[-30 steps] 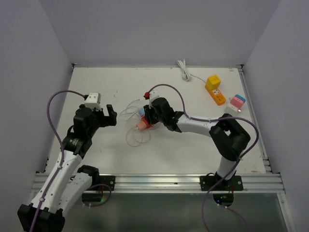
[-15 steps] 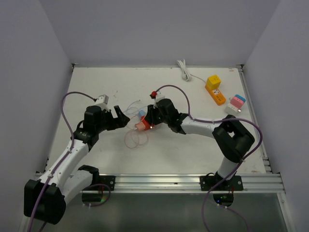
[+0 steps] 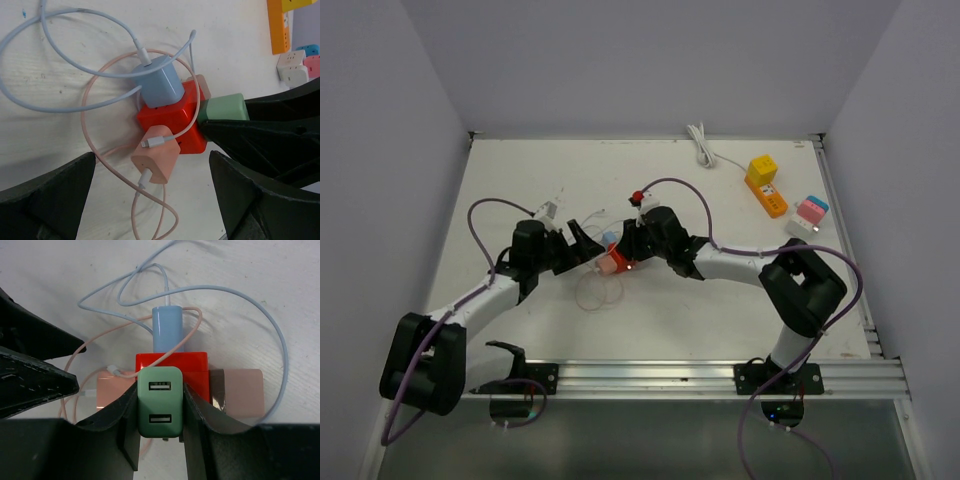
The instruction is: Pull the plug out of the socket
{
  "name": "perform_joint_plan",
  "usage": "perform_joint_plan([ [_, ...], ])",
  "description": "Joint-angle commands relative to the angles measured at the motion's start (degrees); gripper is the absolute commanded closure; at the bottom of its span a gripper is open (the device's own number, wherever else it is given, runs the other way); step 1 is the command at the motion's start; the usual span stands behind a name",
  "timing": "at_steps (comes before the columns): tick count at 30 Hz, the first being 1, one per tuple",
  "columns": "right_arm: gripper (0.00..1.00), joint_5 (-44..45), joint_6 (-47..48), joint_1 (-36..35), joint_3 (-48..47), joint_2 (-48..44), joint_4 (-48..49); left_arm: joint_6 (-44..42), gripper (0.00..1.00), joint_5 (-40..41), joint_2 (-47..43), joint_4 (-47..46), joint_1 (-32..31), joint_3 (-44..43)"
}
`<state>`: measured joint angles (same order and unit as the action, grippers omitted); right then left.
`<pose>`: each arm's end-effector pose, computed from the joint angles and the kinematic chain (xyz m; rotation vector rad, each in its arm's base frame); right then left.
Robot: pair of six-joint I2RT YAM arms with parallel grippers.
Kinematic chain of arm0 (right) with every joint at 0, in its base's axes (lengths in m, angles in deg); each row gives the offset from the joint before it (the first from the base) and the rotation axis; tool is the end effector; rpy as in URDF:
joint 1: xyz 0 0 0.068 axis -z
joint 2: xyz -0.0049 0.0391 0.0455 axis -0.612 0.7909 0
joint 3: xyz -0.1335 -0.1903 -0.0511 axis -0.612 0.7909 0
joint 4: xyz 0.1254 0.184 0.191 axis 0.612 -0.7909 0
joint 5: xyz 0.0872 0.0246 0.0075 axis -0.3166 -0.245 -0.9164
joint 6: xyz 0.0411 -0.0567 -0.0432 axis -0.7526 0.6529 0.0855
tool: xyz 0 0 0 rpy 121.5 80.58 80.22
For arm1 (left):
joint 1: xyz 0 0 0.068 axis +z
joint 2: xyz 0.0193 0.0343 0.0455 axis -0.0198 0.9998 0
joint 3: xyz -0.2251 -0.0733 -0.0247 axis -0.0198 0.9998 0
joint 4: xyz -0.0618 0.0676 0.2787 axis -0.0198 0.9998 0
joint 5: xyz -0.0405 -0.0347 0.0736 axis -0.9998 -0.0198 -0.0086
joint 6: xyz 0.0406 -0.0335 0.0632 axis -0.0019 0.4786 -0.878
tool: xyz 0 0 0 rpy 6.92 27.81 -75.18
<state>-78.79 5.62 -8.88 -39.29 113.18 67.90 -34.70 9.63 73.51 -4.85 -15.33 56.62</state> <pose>0.2940 0.3130 0.1154 -0.4117 2.1454 0.7662 0.2855 -0.0963 0.1095 -0.3843 2.2623 -0.9107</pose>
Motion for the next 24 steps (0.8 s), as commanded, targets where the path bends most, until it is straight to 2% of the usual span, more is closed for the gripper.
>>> perform_joint_plan([
  [1, 1.0, -1.86, -2.23, -0.5, 1.38, 0.43, -0.42, 4.78, 0.0, -1.96, 2.58, -9.06, -1.44, 0.17],
  [9, 1.0, -2.57, -2.06, -0.5, 1.56, 0.78, -0.24, 4.27, 0.02, -0.73, 9.52, -11.27, -4.96, -1.58],
  [15, 1.0, -2.74, -1.36, -0.59, 1.56, 0.17, -0.51, 1.81, 0.11, 4.45, 13.22, -8.55, -5.67, -4.39],
  [18, 1.0, -2.83, -1.0, -0.59, 1.73, -0.18, -0.68, 1.97, 0.23, 9.89, 13.84, -6.7, -5.67, -5.71],
  [24, 1.0, -2.65, -0.39, -0.5, 2.26, -1.06, -0.77, 3.47, 0.26, 14.74, 14.89, -5.73, -4.88, -7.73],
])
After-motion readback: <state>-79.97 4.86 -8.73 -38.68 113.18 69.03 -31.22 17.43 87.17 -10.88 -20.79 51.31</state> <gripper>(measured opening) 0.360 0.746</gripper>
